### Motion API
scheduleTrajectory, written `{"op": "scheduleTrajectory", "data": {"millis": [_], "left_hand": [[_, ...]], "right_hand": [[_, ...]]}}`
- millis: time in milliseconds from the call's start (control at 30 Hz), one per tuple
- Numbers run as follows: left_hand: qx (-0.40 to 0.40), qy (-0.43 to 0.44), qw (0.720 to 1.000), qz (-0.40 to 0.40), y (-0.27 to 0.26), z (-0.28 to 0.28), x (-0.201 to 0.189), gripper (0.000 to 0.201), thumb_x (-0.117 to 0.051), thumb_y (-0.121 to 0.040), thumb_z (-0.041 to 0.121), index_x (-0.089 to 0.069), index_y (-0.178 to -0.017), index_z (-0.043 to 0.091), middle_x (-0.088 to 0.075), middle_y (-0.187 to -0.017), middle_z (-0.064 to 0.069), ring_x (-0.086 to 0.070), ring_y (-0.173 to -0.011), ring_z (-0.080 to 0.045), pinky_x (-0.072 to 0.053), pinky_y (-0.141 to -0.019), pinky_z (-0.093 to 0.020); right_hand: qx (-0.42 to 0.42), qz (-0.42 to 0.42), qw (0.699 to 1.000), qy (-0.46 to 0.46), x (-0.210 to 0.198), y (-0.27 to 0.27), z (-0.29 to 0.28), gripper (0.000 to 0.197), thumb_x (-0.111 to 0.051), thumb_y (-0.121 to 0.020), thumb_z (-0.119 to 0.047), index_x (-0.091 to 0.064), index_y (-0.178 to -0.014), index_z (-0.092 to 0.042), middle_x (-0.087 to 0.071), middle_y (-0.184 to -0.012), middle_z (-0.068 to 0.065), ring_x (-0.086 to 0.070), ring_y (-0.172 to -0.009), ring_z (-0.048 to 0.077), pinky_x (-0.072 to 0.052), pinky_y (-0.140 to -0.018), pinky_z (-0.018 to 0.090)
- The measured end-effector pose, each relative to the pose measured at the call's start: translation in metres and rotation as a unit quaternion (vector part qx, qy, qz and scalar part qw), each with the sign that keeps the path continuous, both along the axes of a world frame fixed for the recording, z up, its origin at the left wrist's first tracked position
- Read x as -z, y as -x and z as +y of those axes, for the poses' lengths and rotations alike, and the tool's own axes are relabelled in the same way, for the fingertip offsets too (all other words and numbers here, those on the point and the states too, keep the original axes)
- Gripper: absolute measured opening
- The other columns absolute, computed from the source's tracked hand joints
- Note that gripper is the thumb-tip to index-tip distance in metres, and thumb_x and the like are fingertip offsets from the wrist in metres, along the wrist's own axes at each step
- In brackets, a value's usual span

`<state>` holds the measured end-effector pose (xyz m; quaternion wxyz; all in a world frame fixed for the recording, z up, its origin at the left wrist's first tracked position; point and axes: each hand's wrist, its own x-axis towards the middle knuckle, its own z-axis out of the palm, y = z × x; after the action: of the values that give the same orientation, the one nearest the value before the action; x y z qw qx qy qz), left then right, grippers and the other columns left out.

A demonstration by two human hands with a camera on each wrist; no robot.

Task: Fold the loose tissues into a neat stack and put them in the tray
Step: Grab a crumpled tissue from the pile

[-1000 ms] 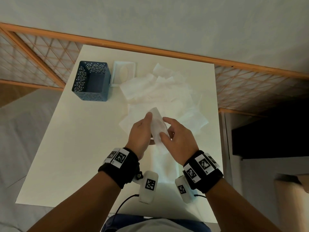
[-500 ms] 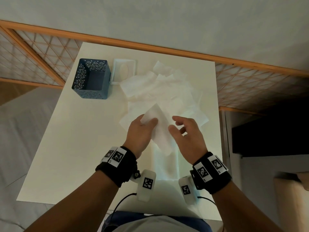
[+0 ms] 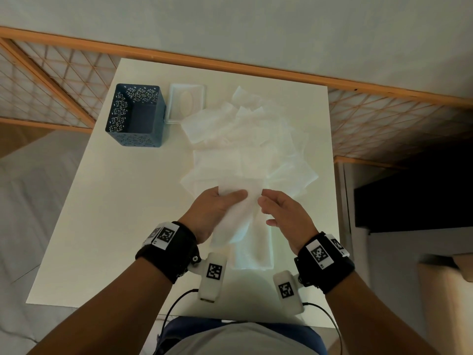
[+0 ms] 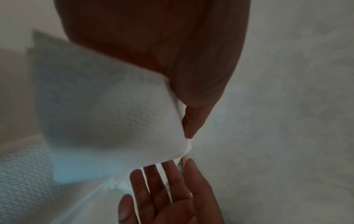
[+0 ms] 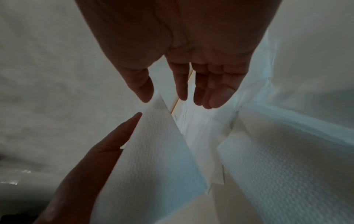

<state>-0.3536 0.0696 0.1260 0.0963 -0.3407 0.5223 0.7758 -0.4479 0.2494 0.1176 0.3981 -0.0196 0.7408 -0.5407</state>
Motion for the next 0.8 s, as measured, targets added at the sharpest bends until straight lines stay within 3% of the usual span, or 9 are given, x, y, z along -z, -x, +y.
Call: {"op": "scheduleTrajectory", "data": {"millis": [133, 267, 333, 433, 533, 600, 667, 733, 800], "left_hand": [[0.011, -0.018, 1.0, 0.002, -0.001, 0.001, 0.001, 0.03, -0.072, -0.099, 0.029, -0.076, -0.119, 0.008, -0.079, -0.114, -0.014, -0.076, -0.1, -0.03, -0.058, -0.083, -0.038], [0.018, -0.004, 1.0, 0.011, -0.004, -0.001, 0.002, 0.025, -0.072, -0.097, 0.021, -0.076, -0.118, 0.008, -0.078, -0.115, -0.016, -0.074, -0.107, -0.038, -0.058, -0.093, -0.047], [0.028, 0.029, 0.999, 0.02, -0.005, -0.002, 0.001, 0.019, -0.072, -0.096, 0.014, -0.077, -0.114, 0.009, -0.079, -0.112, -0.015, -0.075, -0.104, -0.035, -0.058, -0.093, -0.046], [0.053, 0.07, 0.996, 0.026, -0.008, -0.001, -0.004, 0.015, -0.071, -0.096, 0.011, -0.078, -0.109, 0.013, -0.079, -0.11, -0.013, -0.075, -0.094, -0.024, -0.058, -0.085, -0.036], [0.09, 0.097, 0.991, 0.034, -0.01, 0.002, -0.005, 0.017, -0.073, -0.096, 0.014, -0.078, -0.112, 0.017, -0.079, -0.11, -0.007, -0.074, -0.096, -0.014, -0.055, -0.085, -0.027], [0.119, 0.092, 0.988, 0.04, -0.012, 0.005, -0.005, 0.02, -0.077, -0.094, 0.021, -0.077, -0.114, 0.018, -0.08, -0.112, 0.0, -0.073, -0.104, -0.01, -0.053, -0.092, -0.025], [0.126, 0.105, 0.986, 0.036, -0.017, 0.008, -0.006, 0.031, -0.078, -0.089, 0.046, -0.078, -0.11, 0.023, -0.079, -0.11, 0.009, -0.071, -0.107, -0.005, -0.049, -0.096, -0.026], [0.086, 0.129, 0.988, 0.014, -0.022, 0.008, -0.003, 0.051, -0.06, -0.085, 0.07, -0.081, -0.104, 0.028, -0.077, -0.109, 0.014, -0.068, -0.107, -0.004, -0.045, -0.097, -0.025], [0.007, 0.133, 0.991, -0.019, -0.027, 0.008, 0.007, 0.059, -0.052, -0.09, 0.076, -0.08, -0.103, 0.025, -0.077, -0.11, 0.013, -0.068, -0.109, -0.009, -0.046, -0.101, -0.028]], "right_hand": [[-0.03, -0.029, 0.999, 0.014, 0.002, -0.004, -0.003, 0.029, -0.073, -0.088, -0.043, -0.076, -0.109, -0.023, -0.078, -0.11, -0.001, -0.072, -0.106, 0.018, -0.054, -0.094, 0.035], [-0.045, 0.042, 0.998, -0.019, 0.006, -0.008, -0.001, 0.024, -0.073, -0.095, -0.027, -0.064, -0.082, -0.009, -0.055, -0.075, 0.003, -0.054, -0.074, 0.016, -0.051, -0.077, 0.034], [-0.047, 0.063, 0.996, -0.043, 0.005, -0.008, 0.001, 0.028, -0.071, -0.096, -0.025, -0.059, -0.073, -0.014, -0.043, -0.068, 0.0, -0.042, -0.067, 0.016, -0.043, -0.069, 0.031], [-0.006, -0.034, 0.999, -0.006, -0.001, -0.008, 0.001, 0.028, -0.059, -0.1, -0.027, -0.062, -0.074, -0.019, -0.062, -0.072, 0.005, -0.045, -0.058, 0.018, -0.044, -0.066, 0.033], [0.064, -0.138, 0.987, 0.053, -0.006, -0.008, 0.001, 0.043, -0.046, -0.104, -0.039, -0.066, -0.093, -0.002, -0.075, -0.093, 0.026, -0.056, -0.06, 0.028, -0.05, -0.068, 0.04], [0.086, -0.145, 0.985, 0.045, -0.004, -0.007, 0.001, 0.057, -0.044, -0.106, -0.05, -0.068, -0.106, 0.002, -0.076, -0.094, 0.026, -0.064, -0.067, 0.033, -0.055, -0.077, 0.046], [0.081, -0.129, 0.988, 0.012, -0.002, -0.007, 0.002, 0.06, -0.047, -0.106, -0.054, -0.072, -0.105, 0.0, -0.074, -0.085, 0.02, -0.068, -0.071, 0.032, -0.058, -0.078, 0.044], [0.06, -0.094, 0.994, -0.004, -0.001, -0.008, 0.005, 0.049, -0.058, -0.103, -0.049, -0.076, -0.095, -0.003, -0.073, -0.079, 0.015, -0.069, -0.071, 0.028, -0.059, -0.074, 0.039], [0.039, -0.051, 0.998, 0.001, 0.001, -0.011, 0.008, 0.033, -0.071, -0.097, -0.036, -0.076, -0.088, -0.005, -0.075, -0.081, 0.007, -0.068, -0.072, 0.024, -0.06, -0.078, 0.04]]}}
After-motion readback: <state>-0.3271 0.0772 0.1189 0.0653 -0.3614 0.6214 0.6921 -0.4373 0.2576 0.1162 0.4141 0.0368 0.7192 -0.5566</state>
